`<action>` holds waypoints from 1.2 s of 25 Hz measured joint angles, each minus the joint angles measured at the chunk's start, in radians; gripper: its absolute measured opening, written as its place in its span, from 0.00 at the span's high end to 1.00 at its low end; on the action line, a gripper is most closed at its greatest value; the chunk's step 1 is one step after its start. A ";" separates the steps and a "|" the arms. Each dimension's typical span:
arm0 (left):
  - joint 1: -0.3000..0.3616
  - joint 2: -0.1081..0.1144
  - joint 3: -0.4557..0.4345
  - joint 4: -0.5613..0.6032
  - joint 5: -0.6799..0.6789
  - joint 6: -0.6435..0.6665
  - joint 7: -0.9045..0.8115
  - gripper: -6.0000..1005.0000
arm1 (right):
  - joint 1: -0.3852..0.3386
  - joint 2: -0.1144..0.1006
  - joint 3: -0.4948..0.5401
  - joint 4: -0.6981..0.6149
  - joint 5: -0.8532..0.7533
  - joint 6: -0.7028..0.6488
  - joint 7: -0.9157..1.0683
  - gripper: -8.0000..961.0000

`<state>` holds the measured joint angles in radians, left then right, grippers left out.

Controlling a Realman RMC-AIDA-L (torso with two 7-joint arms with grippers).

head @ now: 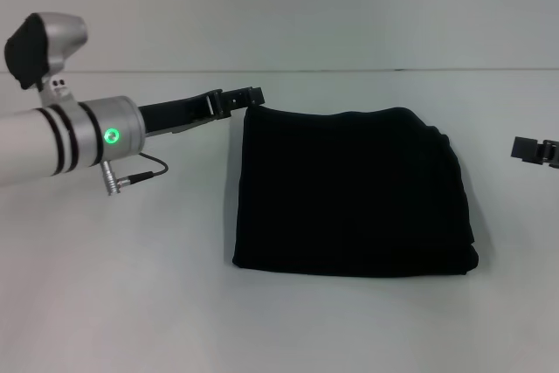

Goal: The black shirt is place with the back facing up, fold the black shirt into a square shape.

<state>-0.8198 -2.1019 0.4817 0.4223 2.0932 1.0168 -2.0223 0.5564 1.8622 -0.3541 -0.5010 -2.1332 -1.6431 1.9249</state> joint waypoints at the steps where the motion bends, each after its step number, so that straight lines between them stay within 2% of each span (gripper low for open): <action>1: -0.005 -0.001 0.018 -0.002 0.000 -0.027 -0.013 0.24 | 0.004 0.001 -0.002 0.001 0.000 0.002 -0.007 0.26; 2: -0.011 -0.002 0.041 -0.006 0.001 -0.061 -0.027 0.24 | 0.008 0.002 -0.002 0.002 0.000 0.006 -0.011 0.21; 8: -0.029 -0.008 0.082 -0.032 0.001 -0.154 -0.038 0.24 | 0.028 0.002 0.002 0.000 0.001 0.015 -0.004 0.21; 15: -0.037 -0.010 0.096 -0.043 0.001 -0.174 -0.029 0.24 | 0.034 0.001 -0.003 0.000 0.001 0.031 -0.022 0.21; 19: -0.032 -0.010 0.095 -0.004 -0.001 -0.120 0.060 0.24 | 0.041 0.002 0.001 -0.001 0.001 0.040 -0.054 0.21; 23: -0.019 -0.010 0.091 0.055 -0.004 -0.069 0.119 0.24 | 0.063 0.005 -0.010 -0.001 0.000 0.083 -0.085 0.15; 26: -0.016 -0.001 0.097 0.085 -0.003 -0.033 0.160 0.24 | 0.088 0.011 -0.047 -0.005 -0.003 0.129 -0.124 0.10; 29: -0.010 0.003 0.107 0.114 0.003 0.006 0.233 0.10 | 0.112 0.024 -0.114 -0.033 -0.004 0.184 -0.141 0.05; 30: -0.005 0.004 0.113 0.128 0.004 0.017 0.274 0.10 | 0.117 0.033 -0.143 -0.054 -0.004 0.198 -0.148 0.05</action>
<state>-0.8249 -2.0981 0.5946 0.5503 2.0972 1.0337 -1.7481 0.6739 1.8951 -0.4974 -0.5551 -2.1376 -1.4448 1.7772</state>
